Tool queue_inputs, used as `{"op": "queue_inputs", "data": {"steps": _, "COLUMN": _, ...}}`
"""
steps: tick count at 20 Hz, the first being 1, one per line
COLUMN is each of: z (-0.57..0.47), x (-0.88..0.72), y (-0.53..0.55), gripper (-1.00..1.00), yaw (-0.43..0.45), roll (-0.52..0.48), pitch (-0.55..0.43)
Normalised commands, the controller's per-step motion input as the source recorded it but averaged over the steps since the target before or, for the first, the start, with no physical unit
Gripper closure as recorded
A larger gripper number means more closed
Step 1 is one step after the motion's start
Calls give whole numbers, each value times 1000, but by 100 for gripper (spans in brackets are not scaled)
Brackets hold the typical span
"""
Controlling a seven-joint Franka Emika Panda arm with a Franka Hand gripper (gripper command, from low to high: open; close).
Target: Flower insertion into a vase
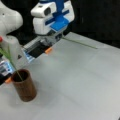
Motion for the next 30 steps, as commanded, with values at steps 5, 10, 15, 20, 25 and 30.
{"op": "queue_inputs", "data": {"steps": 5, "z": 165, "x": -159, "y": -378, "gripper": 100, "yaw": 101, "roll": 116, "pitch": 128}}
{"op": "queue_inputs", "data": {"steps": 10, "z": 92, "x": -189, "y": -478, "gripper": 100, "yaw": 121, "roll": 94, "pitch": 91}}
{"op": "queue_inputs", "data": {"steps": 15, "z": -2, "x": -223, "y": -476, "gripper": 100, "yaw": 139, "roll": 2, "pitch": 51}}
{"op": "queue_inputs", "data": {"steps": 20, "z": -20, "x": -237, "y": -217, "gripper": 100, "yaw": 39, "roll": -96, "pitch": 48}}
{"op": "queue_inputs", "data": {"steps": 25, "z": -26, "x": -347, "y": -132, "gripper": 100, "yaw": 46, "roll": -199, "pitch": 50}}
{"op": "queue_inputs", "data": {"steps": 30, "z": -29, "x": -546, "y": -176, "gripper": 100, "yaw": 39, "roll": -189, "pitch": 18}}
